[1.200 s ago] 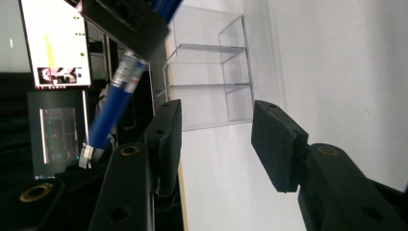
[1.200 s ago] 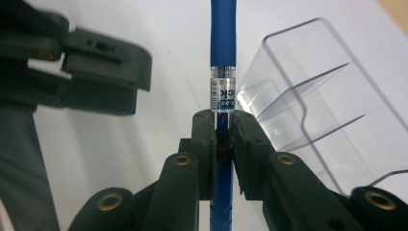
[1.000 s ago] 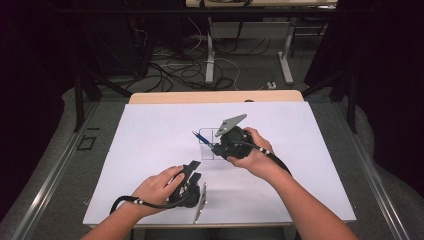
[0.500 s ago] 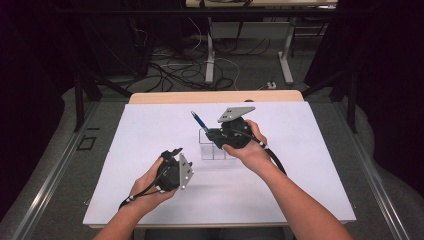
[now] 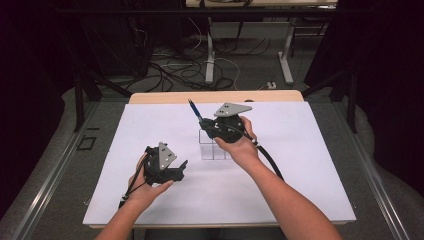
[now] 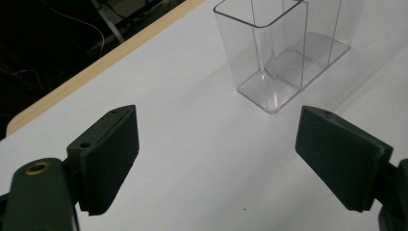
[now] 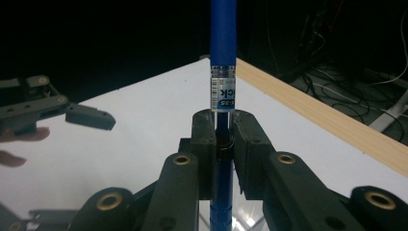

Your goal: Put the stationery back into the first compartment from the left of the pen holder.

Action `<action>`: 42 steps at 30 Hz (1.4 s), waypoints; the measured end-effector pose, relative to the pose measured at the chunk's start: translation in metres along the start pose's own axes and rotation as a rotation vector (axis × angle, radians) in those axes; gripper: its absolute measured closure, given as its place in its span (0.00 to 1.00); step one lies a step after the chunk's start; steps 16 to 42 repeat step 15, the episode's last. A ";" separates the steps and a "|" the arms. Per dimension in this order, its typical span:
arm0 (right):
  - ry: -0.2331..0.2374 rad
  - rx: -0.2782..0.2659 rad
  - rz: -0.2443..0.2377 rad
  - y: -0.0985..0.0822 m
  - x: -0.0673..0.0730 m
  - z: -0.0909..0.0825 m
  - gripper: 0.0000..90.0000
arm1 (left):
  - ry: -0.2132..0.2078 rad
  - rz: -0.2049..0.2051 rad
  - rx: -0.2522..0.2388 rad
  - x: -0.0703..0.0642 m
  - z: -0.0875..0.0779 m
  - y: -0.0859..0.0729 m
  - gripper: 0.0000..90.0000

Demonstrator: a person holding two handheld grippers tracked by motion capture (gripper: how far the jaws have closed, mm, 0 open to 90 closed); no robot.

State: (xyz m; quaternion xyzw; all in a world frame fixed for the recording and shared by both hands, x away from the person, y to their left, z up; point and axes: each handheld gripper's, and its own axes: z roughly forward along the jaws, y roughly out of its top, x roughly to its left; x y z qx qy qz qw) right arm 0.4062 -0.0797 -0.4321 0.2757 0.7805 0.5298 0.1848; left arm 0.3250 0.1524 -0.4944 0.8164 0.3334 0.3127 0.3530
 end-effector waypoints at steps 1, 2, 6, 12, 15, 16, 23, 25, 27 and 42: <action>0.000 -0.006 0.006 -0.001 0.000 0.003 0.89 | -0.017 -0.026 0.005 0.001 0.000 -0.001 0.12; -0.005 -0.009 0.005 -0.002 0.000 0.006 0.89 | -0.016 -0.043 -0.002 0.003 0.001 -0.003 0.11; -0.028 0.022 -0.023 -0.008 0.002 0.021 0.89 | -0.020 -0.089 0.008 0.010 0.002 -0.008 0.10; -0.043 0.096 -0.003 -0.026 -0.001 0.033 0.75 | -0.026 -0.181 -0.002 0.019 0.000 -0.013 0.10; -0.098 0.076 0.008 -0.029 -0.004 0.024 0.54 | -0.032 -0.229 -0.021 0.027 -0.004 -0.015 0.10; -0.098 0.076 0.008 -0.029 -0.004 0.024 0.54 | -0.032 -0.229 -0.021 0.027 -0.004 -0.015 0.10; -0.098 0.076 0.008 -0.029 -0.004 0.024 0.54 | -0.032 -0.229 -0.021 0.027 -0.004 -0.015 0.10; -0.098 0.076 0.008 -0.029 -0.004 0.024 0.54 | -0.032 -0.229 -0.021 0.027 -0.004 -0.015 0.10; -0.098 0.076 0.008 -0.029 -0.004 0.024 0.54 | -0.032 -0.229 -0.021 0.027 -0.004 -0.015 0.10; -0.098 0.076 0.008 -0.029 -0.004 0.024 0.54 | -0.032 -0.229 -0.021 0.027 -0.004 -0.015 0.10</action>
